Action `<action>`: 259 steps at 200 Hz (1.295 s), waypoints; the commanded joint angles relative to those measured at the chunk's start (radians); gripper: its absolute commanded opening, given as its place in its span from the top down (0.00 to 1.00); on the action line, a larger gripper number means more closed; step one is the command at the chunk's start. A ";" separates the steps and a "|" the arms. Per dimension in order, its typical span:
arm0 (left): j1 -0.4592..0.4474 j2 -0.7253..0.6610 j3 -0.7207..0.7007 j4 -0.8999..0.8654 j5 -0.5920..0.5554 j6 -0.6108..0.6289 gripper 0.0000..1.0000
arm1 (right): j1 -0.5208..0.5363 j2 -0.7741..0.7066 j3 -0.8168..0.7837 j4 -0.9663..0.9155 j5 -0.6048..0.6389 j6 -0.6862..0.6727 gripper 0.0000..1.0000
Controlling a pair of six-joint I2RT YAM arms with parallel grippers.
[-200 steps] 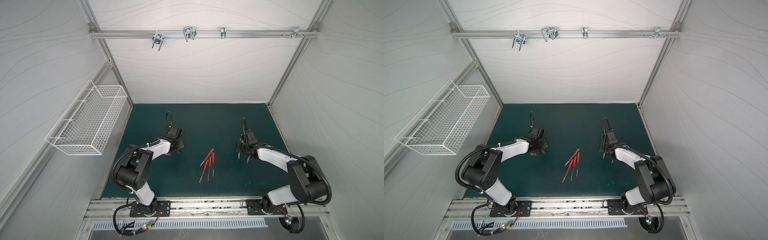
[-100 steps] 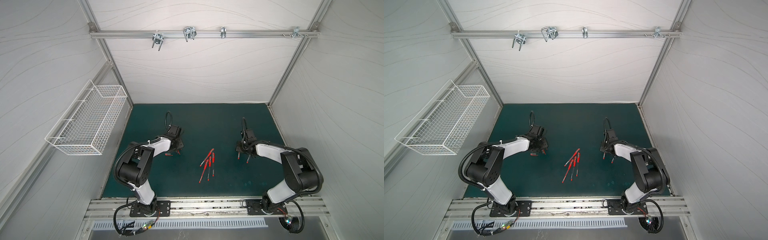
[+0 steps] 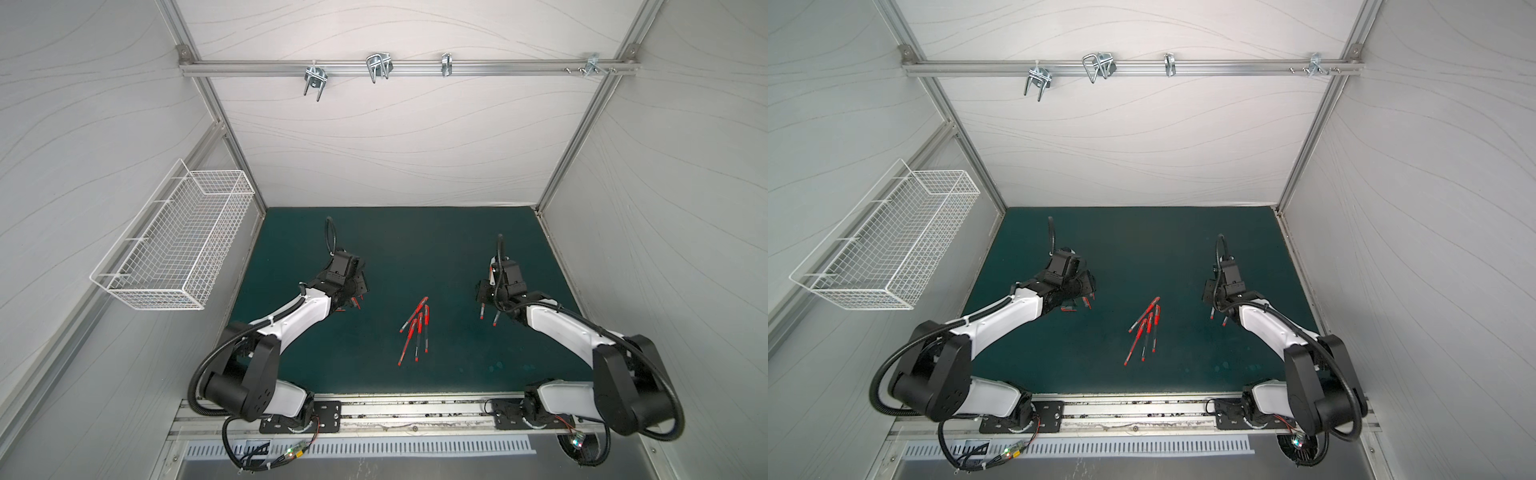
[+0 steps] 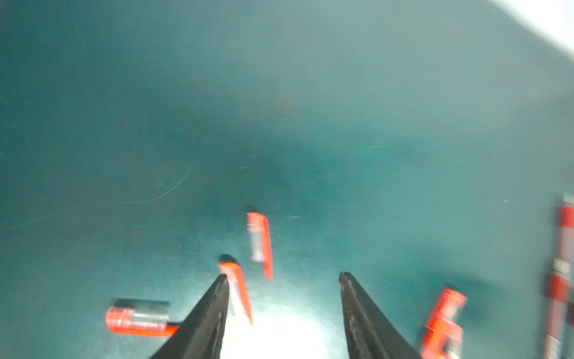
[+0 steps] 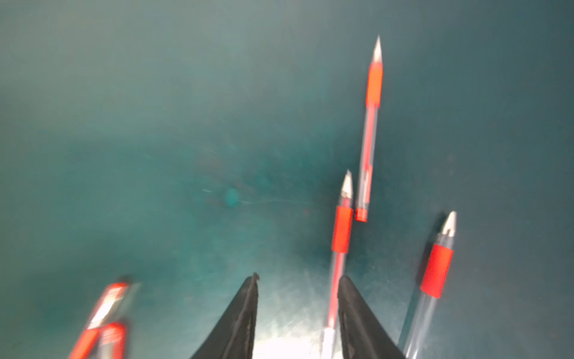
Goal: Remove pen caps from pens
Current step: Place the pen at the middle-right of the table, then pick up the pen from the center of the table.
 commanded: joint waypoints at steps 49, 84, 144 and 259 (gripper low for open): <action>-0.151 -0.334 -0.135 0.213 0.121 0.005 0.43 | 0.166 -0.387 -0.053 -0.110 0.036 0.000 0.59; -0.162 -0.462 -0.178 0.163 0.294 -0.006 0.43 | 0.251 -0.389 0.078 -0.305 -0.058 0.064 0.59; -0.163 -0.648 -0.274 0.041 0.364 -0.085 0.38 | 0.490 -0.217 0.120 -0.392 -0.039 0.195 0.55; -0.144 -0.561 -0.384 0.095 0.560 -0.150 0.45 | 0.693 0.183 0.149 -0.288 0.066 0.354 0.63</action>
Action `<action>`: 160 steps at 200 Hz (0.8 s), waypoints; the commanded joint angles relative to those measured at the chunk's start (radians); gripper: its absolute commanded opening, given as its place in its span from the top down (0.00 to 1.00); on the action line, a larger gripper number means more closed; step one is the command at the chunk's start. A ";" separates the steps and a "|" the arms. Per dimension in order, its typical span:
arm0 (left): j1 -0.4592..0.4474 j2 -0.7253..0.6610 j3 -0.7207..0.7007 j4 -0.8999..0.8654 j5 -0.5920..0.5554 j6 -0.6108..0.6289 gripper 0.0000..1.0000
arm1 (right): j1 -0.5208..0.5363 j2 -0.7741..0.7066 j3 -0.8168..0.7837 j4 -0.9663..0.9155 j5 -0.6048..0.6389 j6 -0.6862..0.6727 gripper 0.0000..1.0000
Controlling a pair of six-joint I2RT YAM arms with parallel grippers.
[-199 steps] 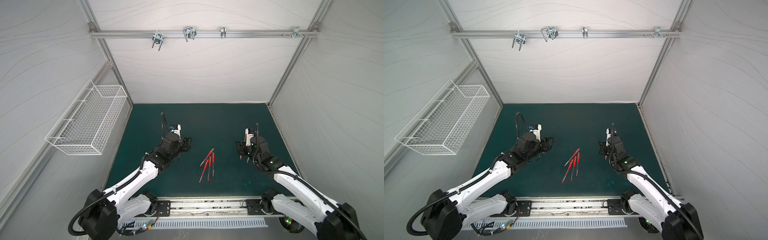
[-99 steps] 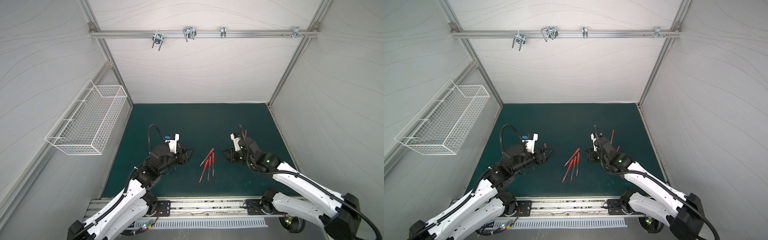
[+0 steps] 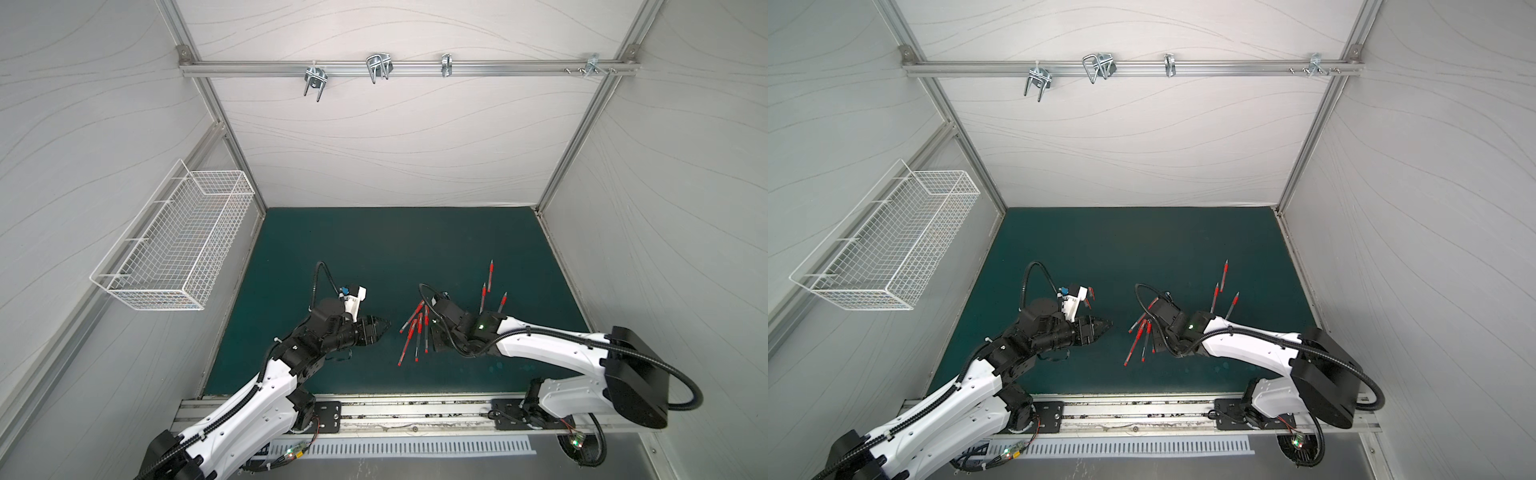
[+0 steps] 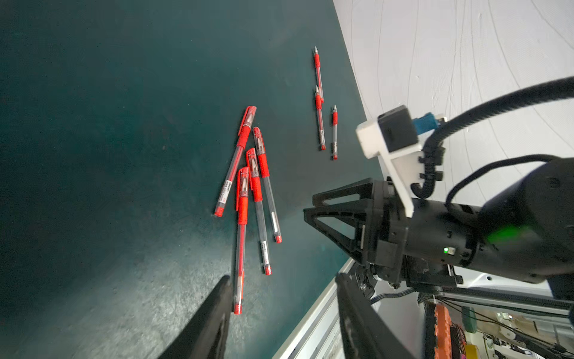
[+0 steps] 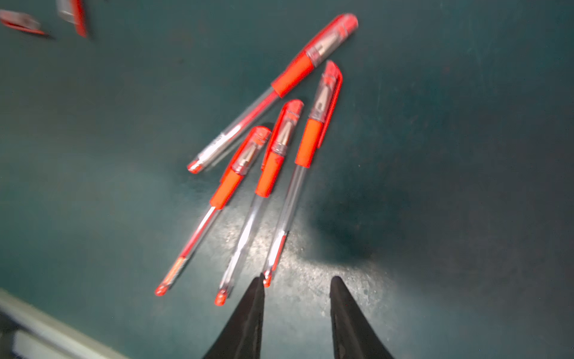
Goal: Remove pen caps from pens
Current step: Pick up the pen from the center of the table.
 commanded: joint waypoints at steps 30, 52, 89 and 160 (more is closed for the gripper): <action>0.026 0.046 -0.015 0.066 0.039 -0.026 0.44 | 0.013 0.129 0.065 0.023 0.022 0.038 0.63; 0.032 0.057 -0.023 0.064 0.027 -0.022 0.42 | 0.013 0.170 0.079 0.033 0.017 0.032 0.64; 0.040 0.067 -0.034 0.073 0.023 -0.020 0.41 | 0.013 0.226 0.104 0.031 0.010 0.015 0.68; 0.050 0.069 -0.032 0.068 0.024 -0.015 0.41 | 0.002 0.236 0.082 0.013 0.020 0.007 0.79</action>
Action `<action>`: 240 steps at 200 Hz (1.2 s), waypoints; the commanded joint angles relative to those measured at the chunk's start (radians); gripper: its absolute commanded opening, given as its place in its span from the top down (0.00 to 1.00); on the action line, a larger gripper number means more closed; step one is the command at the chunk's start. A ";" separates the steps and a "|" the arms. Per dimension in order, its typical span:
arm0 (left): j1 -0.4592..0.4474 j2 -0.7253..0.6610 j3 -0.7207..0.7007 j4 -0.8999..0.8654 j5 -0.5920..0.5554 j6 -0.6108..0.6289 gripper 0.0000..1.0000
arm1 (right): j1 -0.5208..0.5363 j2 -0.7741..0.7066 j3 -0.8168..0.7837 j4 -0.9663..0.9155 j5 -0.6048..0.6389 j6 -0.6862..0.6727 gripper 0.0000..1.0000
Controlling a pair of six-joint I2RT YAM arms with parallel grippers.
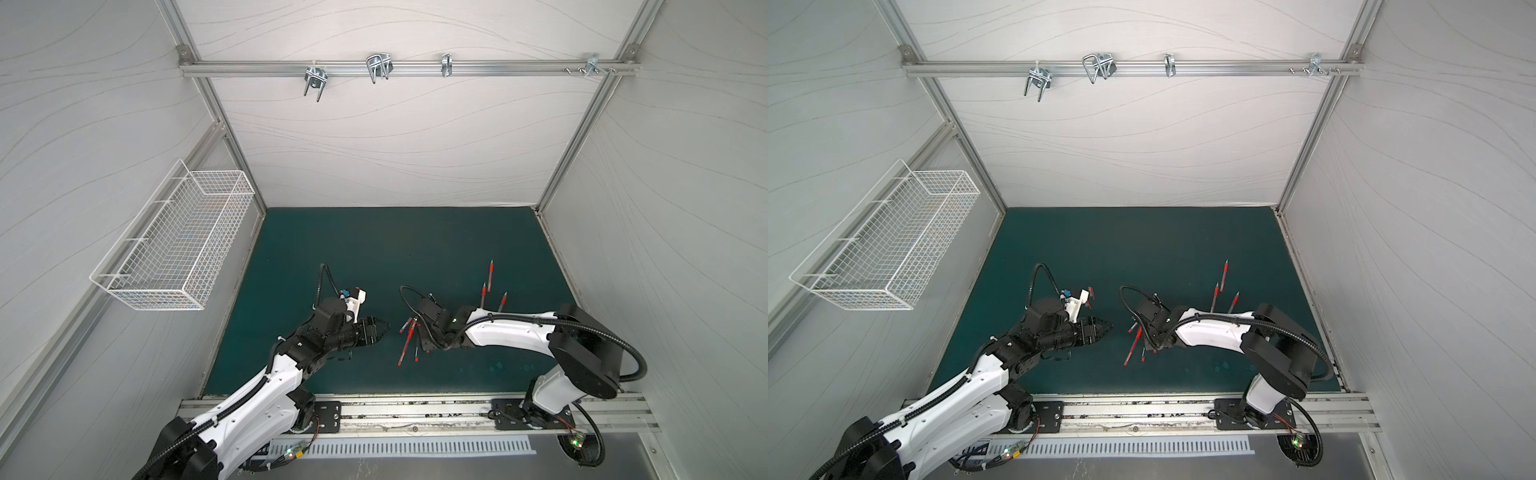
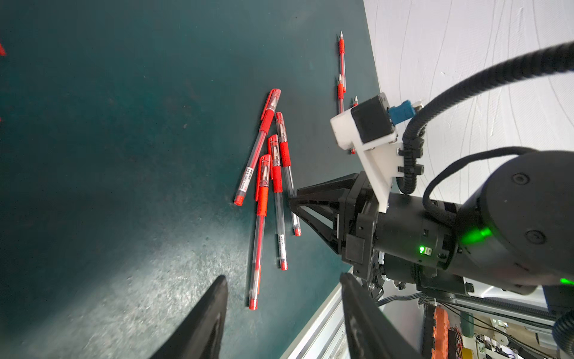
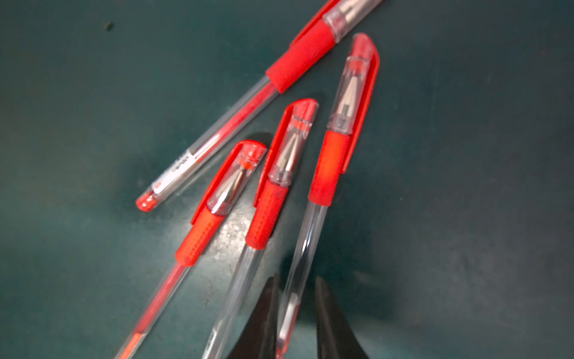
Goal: Remove pen caps from pens
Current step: Pick up the pen from the center of the table.
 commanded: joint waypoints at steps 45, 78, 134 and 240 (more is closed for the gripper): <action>0.008 -0.009 0.006 0.018 0.010 0.000 0.41 | -0.036 -0.022 -0.054 -0.022 0.019 0.011 0.83; 0.009 -0.040 -0.027 0.036 0.002 -0.017 0.40 | -0.047 -0.030 -0.070 -0.029 0.037 0.008 0.83; 0.008 -0.061 -0.035 0.016 -0.005 -0.011 0.40 | -0.049 0.004 -0.037 -0.038 0.076 -0.008 0.75; 0.009 0.018 0.009 0.031 -0.007 0.004 0.40 | -0.097 0.045 -0.001 -0.021 0.051 -0.035 0.89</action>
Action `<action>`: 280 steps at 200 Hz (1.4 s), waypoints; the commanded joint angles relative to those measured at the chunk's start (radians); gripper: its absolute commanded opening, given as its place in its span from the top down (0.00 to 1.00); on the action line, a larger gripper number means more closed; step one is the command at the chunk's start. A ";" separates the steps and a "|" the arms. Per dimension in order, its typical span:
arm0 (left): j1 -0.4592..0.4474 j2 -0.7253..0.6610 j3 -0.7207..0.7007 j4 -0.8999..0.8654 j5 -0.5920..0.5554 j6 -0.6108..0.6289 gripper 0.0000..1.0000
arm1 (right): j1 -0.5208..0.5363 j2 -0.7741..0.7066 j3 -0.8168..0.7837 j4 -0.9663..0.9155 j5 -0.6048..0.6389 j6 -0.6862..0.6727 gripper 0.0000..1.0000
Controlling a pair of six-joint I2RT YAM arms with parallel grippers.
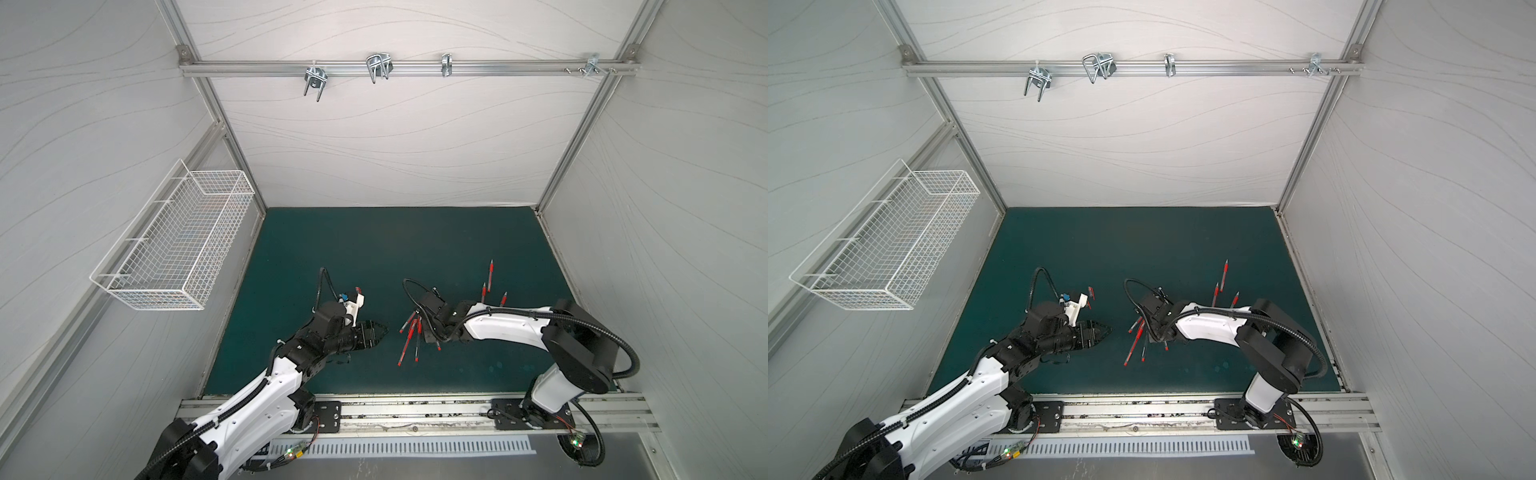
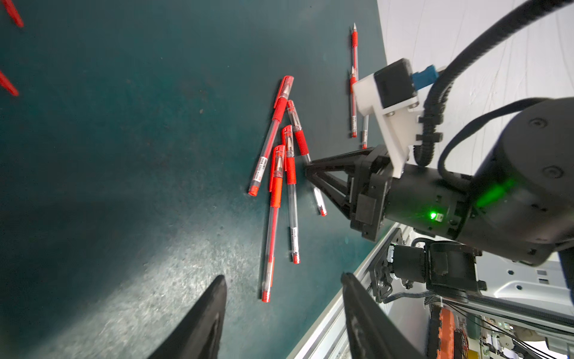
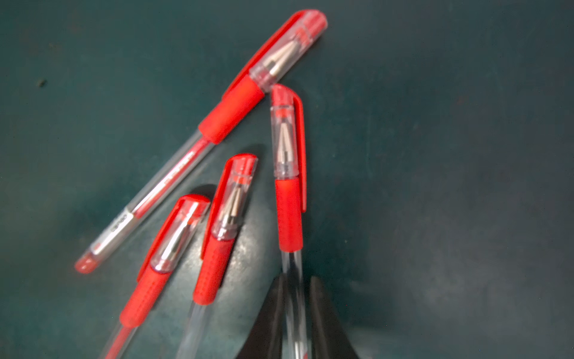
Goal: Remove pen caps from pens
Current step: Pick up the pen from the center of the table.
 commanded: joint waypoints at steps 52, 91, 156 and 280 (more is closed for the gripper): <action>0.008 0.094 0.159 0.049 -0.016 -0.013 0.39 | -0.127 -0.196 -0.043 -0.092 -0.031 -0.074 0.97; 0.009 0.179 0.305 0.112 -0.027 -0.013 0.38 | -0.242 -0.435 -0.016 -0.158 -0.067 -0.163 0.99; 0.007 0.267 0.419 0.375 0.036 -0.010 0.36 | -0.275 -0.778 -0.042 0.075 -0.265 -0.366 1.00; 0.007 0.235 0.172 0.787 0.059 0.089 0.41 | -0.275 -0.830 -0.380 0.627 -0.531 -0.562 1.00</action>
